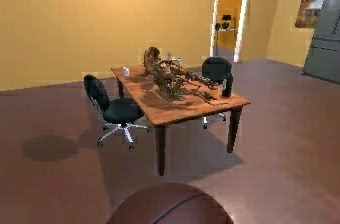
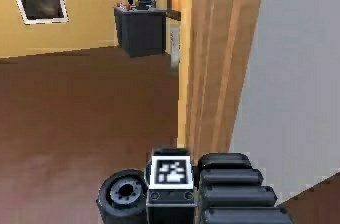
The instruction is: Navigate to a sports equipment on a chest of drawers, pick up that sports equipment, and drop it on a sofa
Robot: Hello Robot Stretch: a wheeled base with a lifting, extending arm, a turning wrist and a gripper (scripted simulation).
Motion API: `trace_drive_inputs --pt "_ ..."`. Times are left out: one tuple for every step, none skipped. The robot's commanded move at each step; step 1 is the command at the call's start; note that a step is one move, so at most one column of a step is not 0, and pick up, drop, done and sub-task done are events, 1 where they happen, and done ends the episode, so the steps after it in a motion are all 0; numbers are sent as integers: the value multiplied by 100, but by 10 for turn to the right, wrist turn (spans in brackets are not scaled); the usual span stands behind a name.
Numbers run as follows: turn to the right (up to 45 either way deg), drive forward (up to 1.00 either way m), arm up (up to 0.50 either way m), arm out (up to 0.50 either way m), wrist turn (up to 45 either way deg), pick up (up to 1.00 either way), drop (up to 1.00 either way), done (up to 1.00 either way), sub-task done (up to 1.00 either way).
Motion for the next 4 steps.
trace_drive_inputs --pt "330 0 0 0 0 0 0 0 0" --pt "0 100 0 0 0 0 0 0 0" --pt "0 90 0 0 0 0 0 0 0" --pt "-210 0 0 0 0 0 0 0 0"
